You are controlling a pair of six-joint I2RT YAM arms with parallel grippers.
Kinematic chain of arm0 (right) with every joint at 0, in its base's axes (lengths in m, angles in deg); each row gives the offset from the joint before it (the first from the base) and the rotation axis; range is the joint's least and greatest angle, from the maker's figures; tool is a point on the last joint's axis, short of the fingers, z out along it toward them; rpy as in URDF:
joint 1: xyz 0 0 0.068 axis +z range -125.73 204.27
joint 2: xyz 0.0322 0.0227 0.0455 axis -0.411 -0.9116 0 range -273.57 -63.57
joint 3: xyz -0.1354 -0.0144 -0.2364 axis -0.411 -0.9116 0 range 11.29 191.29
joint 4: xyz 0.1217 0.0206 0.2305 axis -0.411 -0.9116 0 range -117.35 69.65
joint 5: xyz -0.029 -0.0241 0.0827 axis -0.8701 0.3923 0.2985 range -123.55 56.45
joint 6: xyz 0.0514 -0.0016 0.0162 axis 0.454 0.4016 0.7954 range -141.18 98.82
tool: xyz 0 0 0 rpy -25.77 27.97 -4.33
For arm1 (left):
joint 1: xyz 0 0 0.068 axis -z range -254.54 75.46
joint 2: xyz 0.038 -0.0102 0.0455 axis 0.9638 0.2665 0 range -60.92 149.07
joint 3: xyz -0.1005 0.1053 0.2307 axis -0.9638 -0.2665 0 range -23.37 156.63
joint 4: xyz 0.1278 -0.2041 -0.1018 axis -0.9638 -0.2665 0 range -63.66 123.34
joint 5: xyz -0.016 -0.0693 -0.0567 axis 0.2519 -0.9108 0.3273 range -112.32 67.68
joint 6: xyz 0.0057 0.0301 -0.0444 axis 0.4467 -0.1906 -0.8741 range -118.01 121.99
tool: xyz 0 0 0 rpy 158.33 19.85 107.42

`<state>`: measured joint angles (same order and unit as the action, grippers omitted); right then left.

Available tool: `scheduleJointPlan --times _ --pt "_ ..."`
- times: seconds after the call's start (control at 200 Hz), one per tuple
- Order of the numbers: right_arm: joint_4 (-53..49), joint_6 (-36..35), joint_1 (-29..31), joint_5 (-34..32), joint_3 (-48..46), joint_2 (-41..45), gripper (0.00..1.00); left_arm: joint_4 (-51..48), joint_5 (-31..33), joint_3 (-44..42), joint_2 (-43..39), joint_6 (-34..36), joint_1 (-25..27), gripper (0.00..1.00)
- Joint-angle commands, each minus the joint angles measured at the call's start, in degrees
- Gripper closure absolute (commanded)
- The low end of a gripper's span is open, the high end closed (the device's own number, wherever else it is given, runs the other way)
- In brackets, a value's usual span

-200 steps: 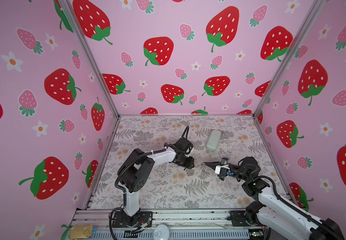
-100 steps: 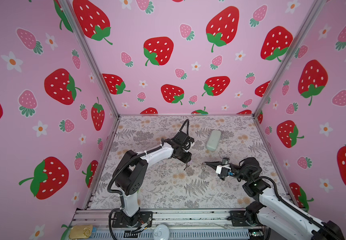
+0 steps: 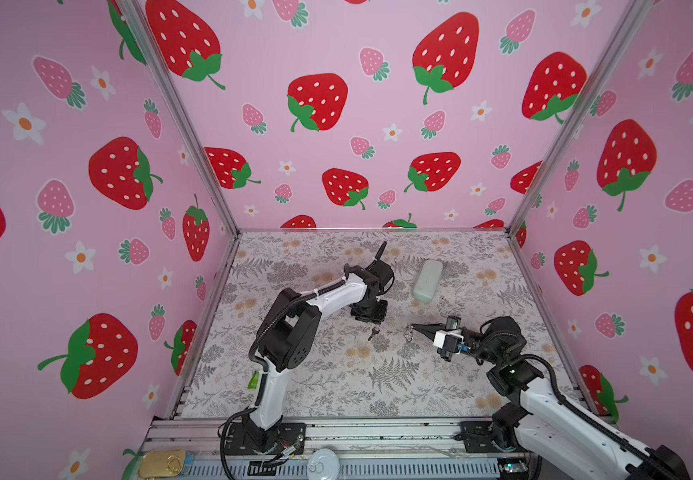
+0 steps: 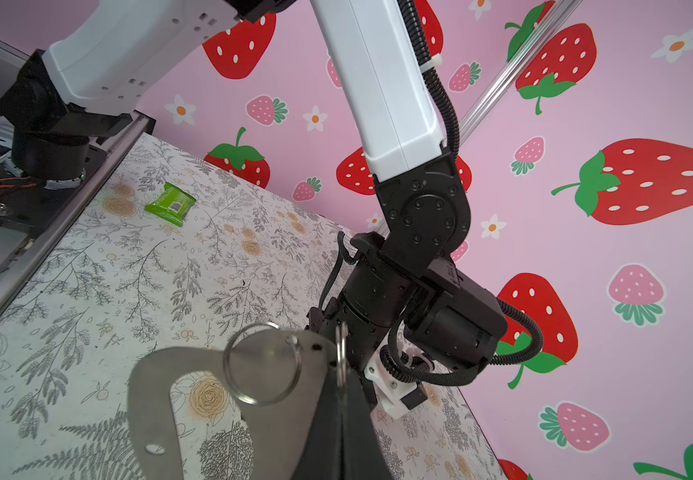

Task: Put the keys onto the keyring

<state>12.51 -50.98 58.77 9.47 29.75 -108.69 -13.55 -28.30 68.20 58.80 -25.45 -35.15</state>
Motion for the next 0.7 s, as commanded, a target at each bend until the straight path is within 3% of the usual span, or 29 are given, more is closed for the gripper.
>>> scheduleJointPlan --times 0.0,0.235,0.415,0.695 --pt "0.1 0.0 0.3 1.3 -0.3 1.3 0.98 -4.3 1.6 2.2 -0.3 -11.3 0.4 0.60" --pt "-1.2 -0.6 0.3 1.9 -0.6 3.6 0.98 -9.2 -0.2 8.0 1.5 -19.8 0.4 0.57" --pt "-1.9 -0.8 0.3 2.7 -1.2 5.7 0.98 -7.9 -4.1 7.7 3.1 -27.0 0.3 0.57" --pt "-2.8 -0.8 0.3 3.7 -1.8 8.7 0.98 -11.7 -3.8 10.4 7.0 -34.9 0.3 0.58"
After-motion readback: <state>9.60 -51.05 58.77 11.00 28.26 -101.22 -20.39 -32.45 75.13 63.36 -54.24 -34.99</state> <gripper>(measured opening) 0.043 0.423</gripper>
